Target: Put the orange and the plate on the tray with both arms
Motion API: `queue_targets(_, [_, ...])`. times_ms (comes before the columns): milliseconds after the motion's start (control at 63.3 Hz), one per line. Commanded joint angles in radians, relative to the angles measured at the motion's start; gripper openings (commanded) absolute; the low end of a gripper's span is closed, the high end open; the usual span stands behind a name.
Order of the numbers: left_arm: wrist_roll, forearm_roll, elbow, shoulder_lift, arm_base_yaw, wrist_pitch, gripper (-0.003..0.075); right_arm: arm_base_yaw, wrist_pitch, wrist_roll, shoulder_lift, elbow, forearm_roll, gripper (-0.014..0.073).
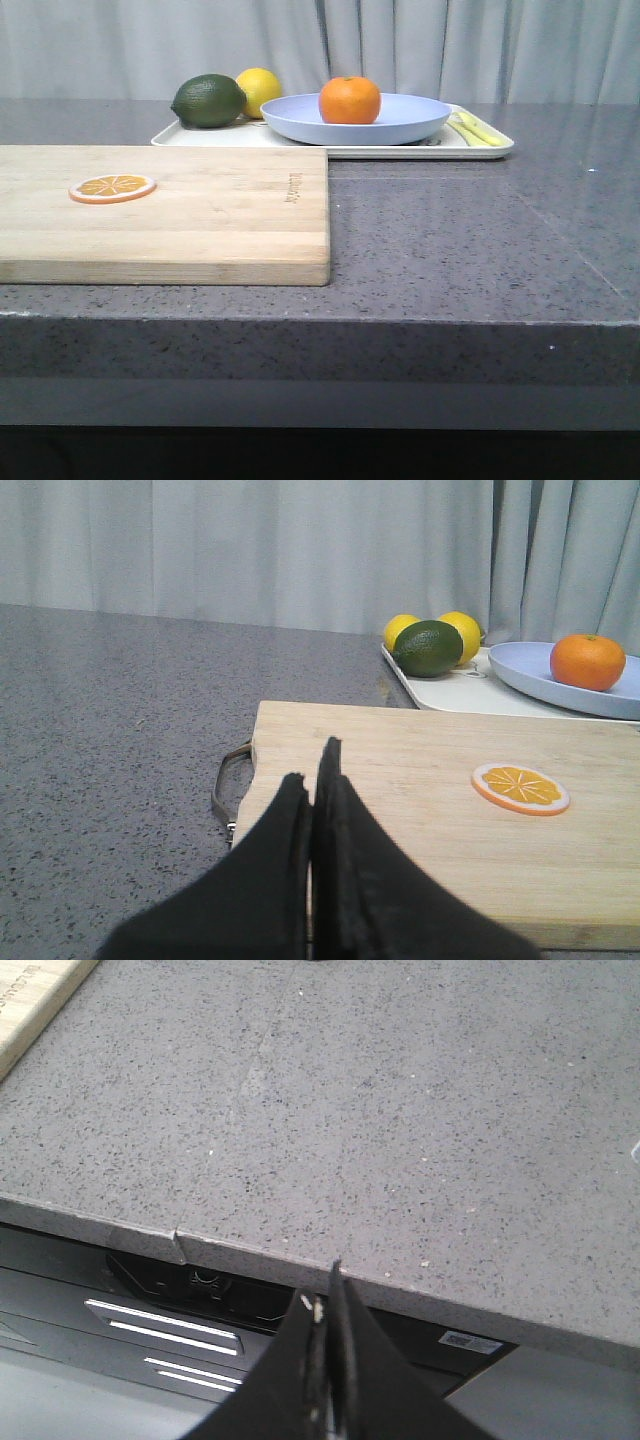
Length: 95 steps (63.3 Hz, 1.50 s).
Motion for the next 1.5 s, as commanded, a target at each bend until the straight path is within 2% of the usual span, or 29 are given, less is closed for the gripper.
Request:
queue_targets(0, [-0.007, -0.01, 0.029, -0.021, 0.014, -0.082, -0.002, -0.001, -0.067, -0.003, 0.01, -0.024, -0.014, -0.0065])
queue_targets(900, [-0.007, -0.01, 0.029, -0.021, 0.024, -0.082, -0.002, -0.001, -0.074, -0.003, 0.01, -0.022, -0.03, -0.0065])
queue_targets(1027, [-0.007, -0.01, 0.029, -0.021, 0.024, -0.082, -0.002, -0.049, -0.228, -0.003, -0.043, 0.034, -0.03, -0.0065])
queue_targets(1216, [-0.007, -0.01, 0.029, -0.021, 0.024, -0.082, -0.002, -0.152, -0.626, -0.003, -0.144, 0.25, -0.02, -0.0065])
queue_targets(1342, [-0.007, -0.01, 0.029, -0.021, 0.024, -0.082, -0.002, -0.162, -0.846, -0.003, -0.197, 0.394, -0.02, -0.0065])
queue_targets(1485, [-0.007, -0.01, 0.029, -0.021, 0.024, -0.082, -0.002, -0.156, -0.988, -0.003, -0.241, 0.517, -0.02, -0.0065])
